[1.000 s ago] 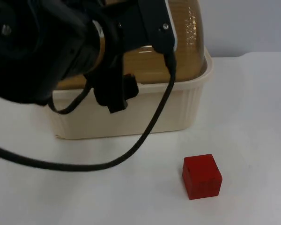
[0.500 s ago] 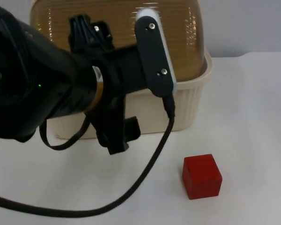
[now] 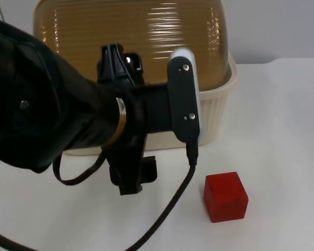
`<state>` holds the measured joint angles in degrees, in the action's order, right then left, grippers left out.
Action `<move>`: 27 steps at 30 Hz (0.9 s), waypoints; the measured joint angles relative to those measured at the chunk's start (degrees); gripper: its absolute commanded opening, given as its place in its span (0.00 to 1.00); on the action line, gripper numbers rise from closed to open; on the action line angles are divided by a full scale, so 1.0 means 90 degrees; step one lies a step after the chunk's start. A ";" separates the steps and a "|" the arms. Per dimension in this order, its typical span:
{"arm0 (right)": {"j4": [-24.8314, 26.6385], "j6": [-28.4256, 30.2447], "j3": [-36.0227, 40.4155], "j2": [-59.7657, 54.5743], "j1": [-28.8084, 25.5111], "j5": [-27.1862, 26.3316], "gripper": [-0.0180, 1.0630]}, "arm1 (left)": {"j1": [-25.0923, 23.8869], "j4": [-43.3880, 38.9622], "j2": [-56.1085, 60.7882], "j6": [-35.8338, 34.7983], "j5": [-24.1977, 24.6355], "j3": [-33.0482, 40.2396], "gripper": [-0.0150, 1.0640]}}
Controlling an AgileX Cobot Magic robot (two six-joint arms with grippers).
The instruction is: Open the box lid with the left hand, place the block into the box with the right hand, then close the box lid with the left hand.
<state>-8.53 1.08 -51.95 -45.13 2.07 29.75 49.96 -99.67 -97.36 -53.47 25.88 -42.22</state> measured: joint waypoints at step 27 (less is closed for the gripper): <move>0.0000 0.0000 0.0000 0.0000 0.0000 -0.0012 0.99 | -0.0584 -0.0024 -0.0024 0.0333 0.0111 -0.0545 0.01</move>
<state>-8.53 1.08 -51.95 -45.13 2.07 29.64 44.70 -99.89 -97.57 -50.47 26.88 -47.12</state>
